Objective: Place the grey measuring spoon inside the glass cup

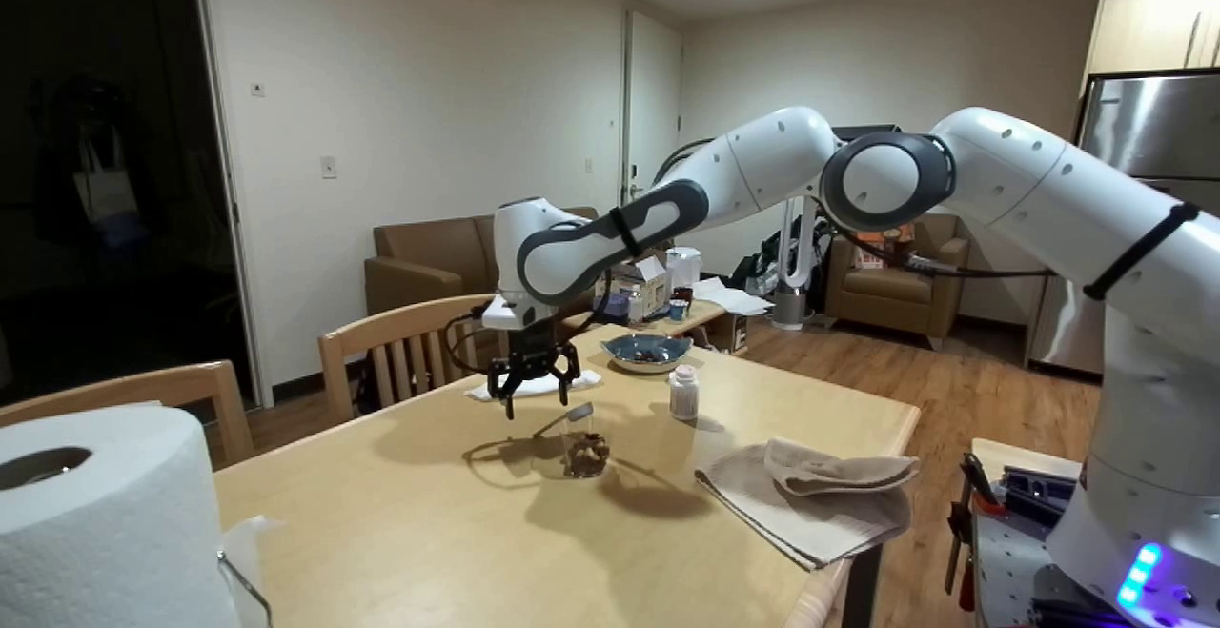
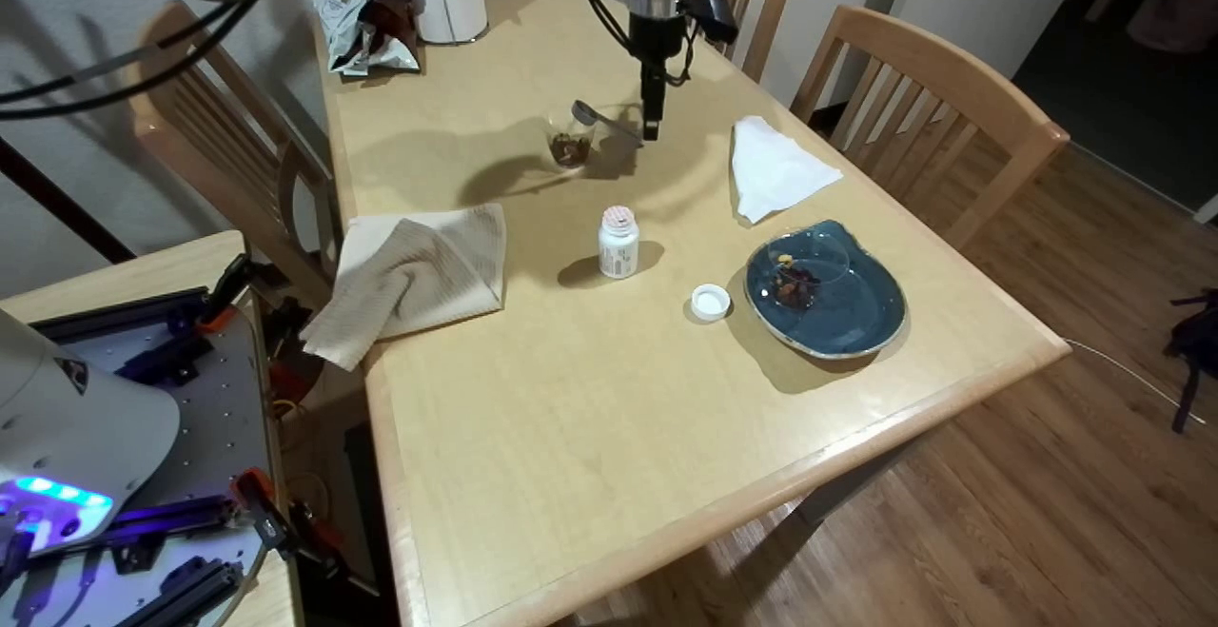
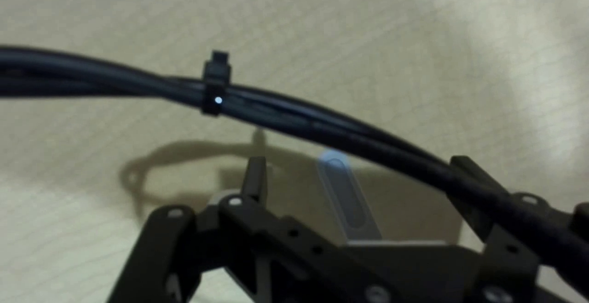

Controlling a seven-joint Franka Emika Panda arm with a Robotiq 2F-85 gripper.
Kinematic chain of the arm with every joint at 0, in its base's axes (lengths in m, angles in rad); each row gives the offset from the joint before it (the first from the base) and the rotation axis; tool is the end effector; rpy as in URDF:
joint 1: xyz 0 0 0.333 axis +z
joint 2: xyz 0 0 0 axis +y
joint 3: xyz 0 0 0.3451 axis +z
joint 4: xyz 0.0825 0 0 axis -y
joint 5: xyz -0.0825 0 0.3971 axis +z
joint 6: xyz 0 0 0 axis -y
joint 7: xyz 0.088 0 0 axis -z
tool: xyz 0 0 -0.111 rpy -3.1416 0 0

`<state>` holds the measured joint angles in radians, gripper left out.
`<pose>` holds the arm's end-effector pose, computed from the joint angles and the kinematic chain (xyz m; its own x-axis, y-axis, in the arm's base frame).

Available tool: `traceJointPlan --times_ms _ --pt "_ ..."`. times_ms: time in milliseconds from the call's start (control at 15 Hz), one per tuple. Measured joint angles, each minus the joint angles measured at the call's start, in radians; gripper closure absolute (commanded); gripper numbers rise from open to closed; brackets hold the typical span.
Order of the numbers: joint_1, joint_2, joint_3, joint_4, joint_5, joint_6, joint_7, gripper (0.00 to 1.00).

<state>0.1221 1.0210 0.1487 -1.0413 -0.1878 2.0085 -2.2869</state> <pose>0.7927 0.1638 0.2172 -0.8430 0.5378 -0.0004 0.5369 0.8415 -0.0599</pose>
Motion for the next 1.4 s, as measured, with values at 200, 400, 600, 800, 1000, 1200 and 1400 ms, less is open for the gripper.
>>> traceJointPlan --times_ms 200,400,600,800,1000,1200,1400 --pt "0.000 0.004 0.011 -0.003 0.001 0.025 -0.011 0.00" --pt "-0.004 0.005 0.035 -0.013 0.025 -0.012 -0.069 0.00" --pt "-0.003 0.005 0.043 -0.013 0.044 -0.109 -0.091 0.26" --pt "-0.004 0.005 0.040 -0.013 0.047 -0.173 -0.091 0.47" --pt "-0.004 0.005 0.034 -0.012 0.047 -0.205 -0.090 0.66" --pt "-0.003 0.005 0.027 -0.012 0.047 -0.217 -0.086 0.85" --pt "0.000 0.005 0.009 -0.011 0.047 -0.219 -0.066 0.98"
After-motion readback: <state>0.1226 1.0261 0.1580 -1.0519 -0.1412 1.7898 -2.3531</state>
